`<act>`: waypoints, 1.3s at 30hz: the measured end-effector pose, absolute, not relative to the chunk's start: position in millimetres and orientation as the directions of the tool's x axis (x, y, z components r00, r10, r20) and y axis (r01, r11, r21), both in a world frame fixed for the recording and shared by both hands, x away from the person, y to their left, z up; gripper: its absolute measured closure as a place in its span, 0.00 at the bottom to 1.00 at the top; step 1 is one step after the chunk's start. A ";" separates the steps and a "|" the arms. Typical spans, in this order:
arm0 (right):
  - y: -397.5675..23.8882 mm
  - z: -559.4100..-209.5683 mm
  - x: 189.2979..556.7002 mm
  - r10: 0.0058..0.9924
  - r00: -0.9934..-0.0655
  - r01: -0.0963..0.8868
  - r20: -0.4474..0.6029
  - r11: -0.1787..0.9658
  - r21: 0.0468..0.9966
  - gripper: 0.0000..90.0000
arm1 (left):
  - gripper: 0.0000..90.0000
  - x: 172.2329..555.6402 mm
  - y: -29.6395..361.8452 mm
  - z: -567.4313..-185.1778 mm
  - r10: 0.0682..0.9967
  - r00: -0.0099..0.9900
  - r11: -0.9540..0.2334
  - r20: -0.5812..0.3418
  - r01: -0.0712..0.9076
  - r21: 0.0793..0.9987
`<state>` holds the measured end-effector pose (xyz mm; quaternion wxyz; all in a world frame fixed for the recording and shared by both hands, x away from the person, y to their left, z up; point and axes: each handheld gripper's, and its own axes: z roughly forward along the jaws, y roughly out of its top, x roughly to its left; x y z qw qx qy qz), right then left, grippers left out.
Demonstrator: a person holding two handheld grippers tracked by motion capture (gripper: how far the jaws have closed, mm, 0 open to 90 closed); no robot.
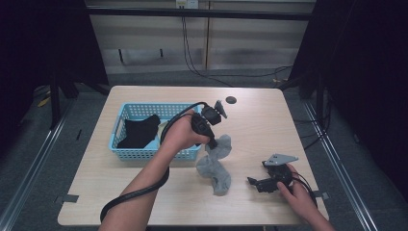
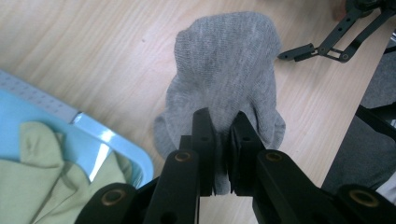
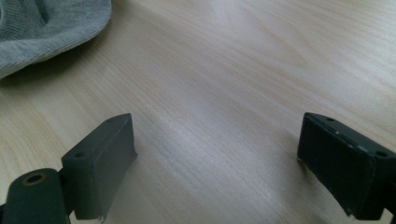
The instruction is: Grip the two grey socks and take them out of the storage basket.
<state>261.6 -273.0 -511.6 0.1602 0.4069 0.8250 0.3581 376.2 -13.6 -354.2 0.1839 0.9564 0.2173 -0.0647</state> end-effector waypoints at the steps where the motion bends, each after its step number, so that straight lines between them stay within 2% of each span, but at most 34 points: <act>1: -273.0 -511.5 261.6 0.786 -0.617 0.557 0.027 0.412 0.721 0.12 | 0.92 375.6 -15.6 -356.4 0.390 0.898 -0.840 -0.205 0.438 0.319; 30: -273.1 -511.5 261.5 0.785 -0.619 0.556 0.026 0.415 0.720 0.12 | 0.91 364.8 -42.9 -406.4 0.362 0.910 -0.877 -0.203 0.406 0.257; 39: -273.1 -511.5 261.5 0.785 -0.619 0.556 0.025 0.416 0.719 0.12 | 0.87 363.0 -44.5 -416.1 0.360 0.907 -0.875 -0.220 0.410 0.256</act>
